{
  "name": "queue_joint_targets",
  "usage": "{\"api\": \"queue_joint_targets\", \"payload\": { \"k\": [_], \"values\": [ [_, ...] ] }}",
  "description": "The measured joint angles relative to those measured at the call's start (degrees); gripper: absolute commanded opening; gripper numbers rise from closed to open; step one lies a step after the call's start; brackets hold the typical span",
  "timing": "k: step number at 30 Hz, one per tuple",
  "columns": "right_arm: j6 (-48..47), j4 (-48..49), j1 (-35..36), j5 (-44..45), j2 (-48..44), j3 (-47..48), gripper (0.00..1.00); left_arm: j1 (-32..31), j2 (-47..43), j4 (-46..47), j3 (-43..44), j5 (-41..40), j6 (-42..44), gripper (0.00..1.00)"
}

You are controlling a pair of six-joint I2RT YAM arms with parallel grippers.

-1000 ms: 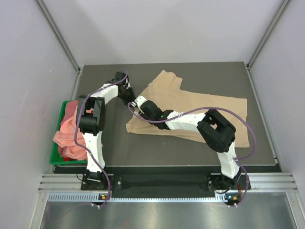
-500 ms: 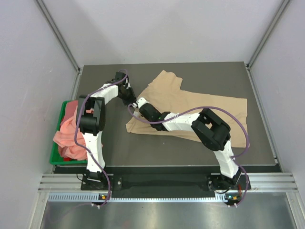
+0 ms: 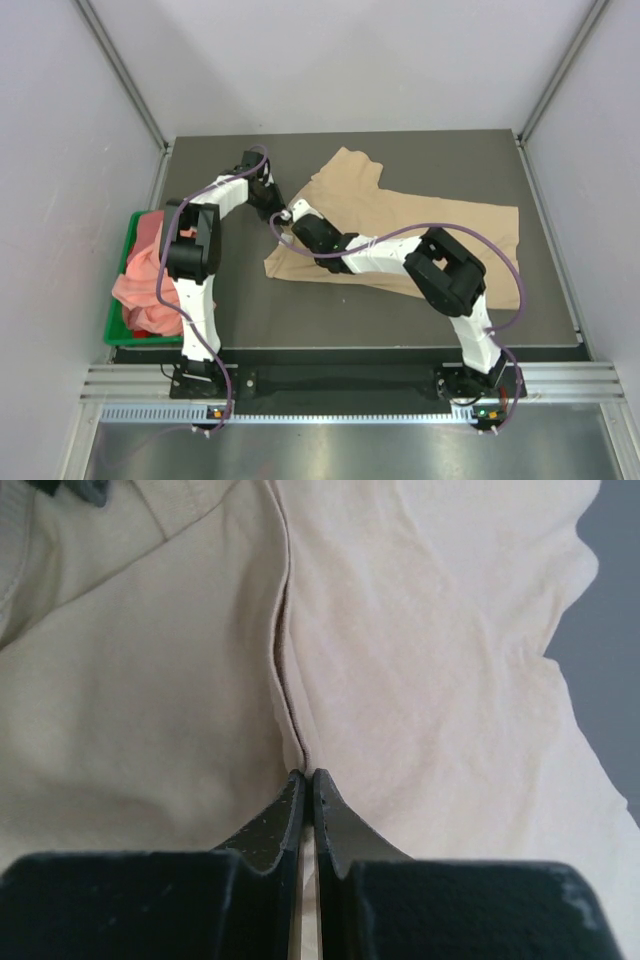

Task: Fold and stack the t-shirts
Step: Fold the tshirt

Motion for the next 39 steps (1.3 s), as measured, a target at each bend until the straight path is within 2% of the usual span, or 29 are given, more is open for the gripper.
{"api": "queue_joint_targets", "payload": {
  "k": [30, 32, 36, 39],
  "values": [
    [-1.29, 3.08, -6.78, 0.94, -1.03, -0.02, 0.01, -0.07, 0.00, -0.04, -0.02, -0.37, -0.02, 0.24],
    [-0.98, 3.06, -7.30, 0.61, -1.03, -0.02, 0.04, -0.07, 0.00, -0.04, -0.02, -0.39, -0.02, 0.24],
    [-0.07, 2.73, -8.46, -0.44, -1.14, -0.02, 0.23, -0.15, 0.00, -0.39, 0.28, -0.48, 0.00, 0.26],
    [1.33, 1.20, -9.27, -1.40, -1.79, 0.00, 0.28, -0.20, 0.00, -1.68, 1.29, -1.81, 0.22, 0.27]
  ]
}}
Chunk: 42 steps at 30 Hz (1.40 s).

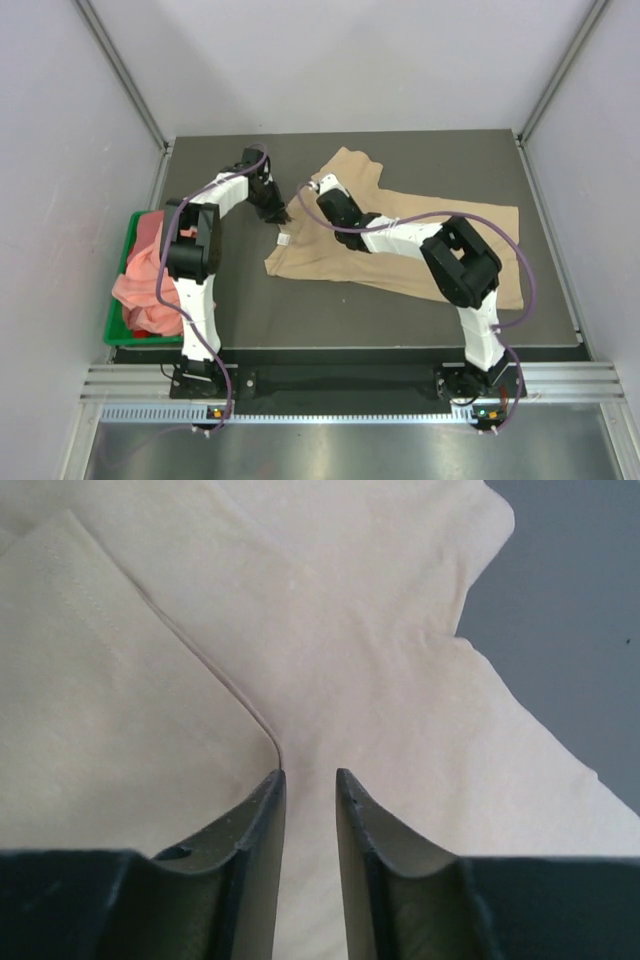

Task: Fold and stack the t-shirts
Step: Fold the tshirt

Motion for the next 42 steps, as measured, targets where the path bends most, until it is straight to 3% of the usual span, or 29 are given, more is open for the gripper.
{"api": "queue_joint_targets", "payload": {
  "k": [8, 22, 42],
  "values": [
    [5.90, -7.54, -3.69, -6.12, -5.01, 0.72, 0.33, 0.22, 0.00, -3.39, 7.04, -1.20, 0.83, 0.34],
    [13.46, -12.07, -6.03, -22.47, -10.71, -1.25, 0.38, -2.69, 2.03, 0.35, 10.29, 7.34, 6.16, 0.37],
    [16.28, -11.54, -9.01, -25.70, -10.29, -4.63, 0.31, -6.23, 8.94, 3.41, 13.44, 4.44, 13.09, 0.36]
  ]
}}
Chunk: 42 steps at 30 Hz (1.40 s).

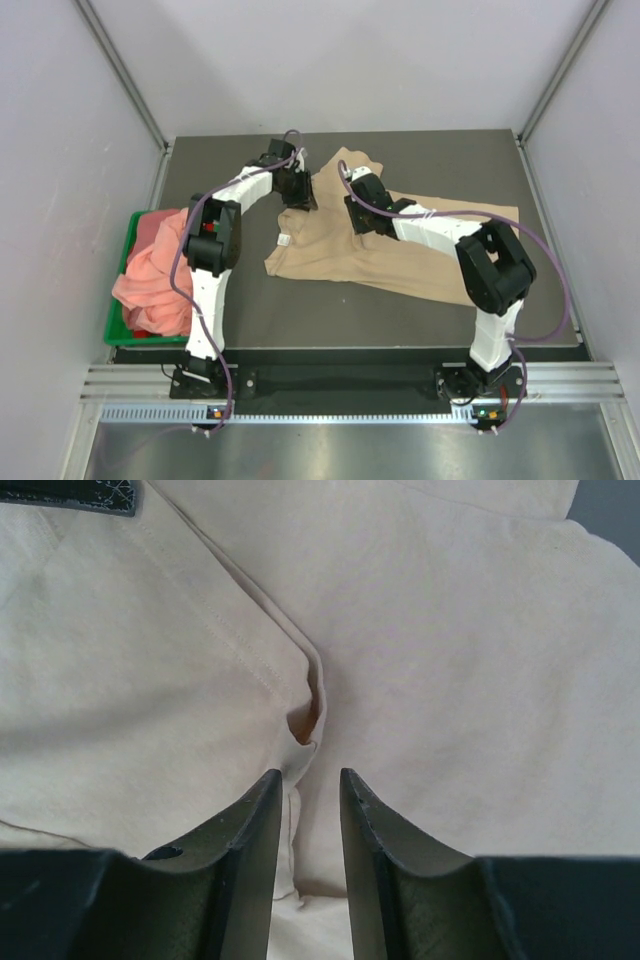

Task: Fold and stack the t-shirts
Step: Fold the tshirt

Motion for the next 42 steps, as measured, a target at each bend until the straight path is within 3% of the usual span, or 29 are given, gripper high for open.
{"api": "queue_joint_targets", "payload": {
  "k": [2, 9, 12, 21, 42],
  "values": [
    [0.39, 0.35, -0.13, -0.42, 0.42, 0.00, 0.33, -0.11, 0.07, 0.07, 0.09, 0.02, 0.02, 0.35],
    [2.19, 1.53, -0.35, -2.45, 1.64, 0.00, 0.34, -0.42, 0.33, 0.74, 0.09, 0.20, 0.35, 0.00],
    [2.75, 1.99, -0.37, -3.02, 1.66, 0.00, 0.33, -0.72, 0.33, 1.03, 0.09, 0.33, 0.39, 0.00],
    [3.48, 2.95, -0.42, 0.04, 2.82, -0.13, 0.00, -1.14, 0.31, 0.94, 1.22, -0.63, -0.07, 0.00],
    [3.98, 8.00, -0.85, 6.71, 0.81, -6.45, 0.00, -1.36, -0.79, 1.33, 2.62, -4.24, -0.35, 0.00]
  ]
}}
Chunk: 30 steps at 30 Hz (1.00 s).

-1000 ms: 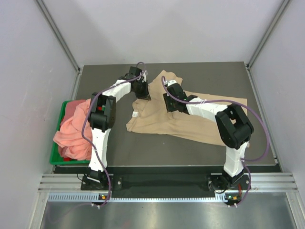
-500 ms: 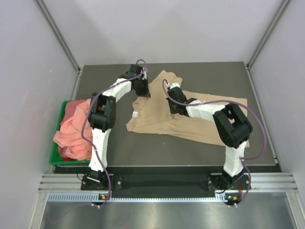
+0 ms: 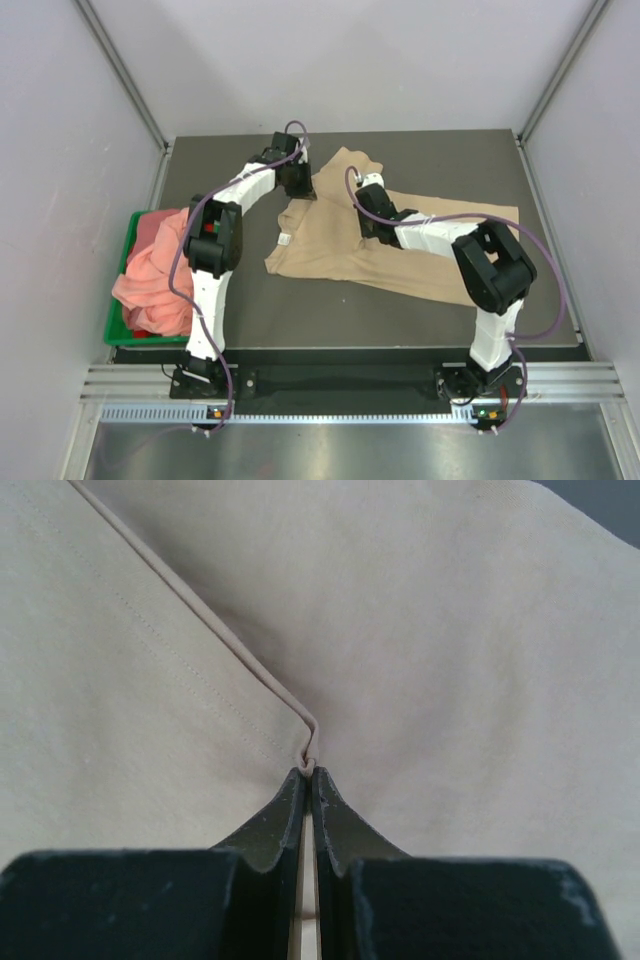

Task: Fold and stack the t-shirts
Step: Fold the tshirt

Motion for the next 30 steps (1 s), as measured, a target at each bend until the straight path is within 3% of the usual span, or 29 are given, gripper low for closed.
{"api": "queue_joint_targets", "payload": {
  "k": [21, 26, 30],
  "values": [
    [1.79, 2.69, -0.98, 2.95, -1.53, -1.55, 0.03, -0.20, 1.38, 4.04, 4.48, 1.90, -0.81, 0.04],
    [2.45, 2.64, -1.27, 4.24, -1.53, -1.57, 0.03, -0.31, 3.58, 2.38, 6.99, 1.16, -0.15, 0.21],
    [3.43, 1.14, -1.90, 5.53, -1.53, -1.31, 0.10, -0.17, 4.68, -1.64, 10.27, -2.38, 1.49, 0.36]
  ]
}}
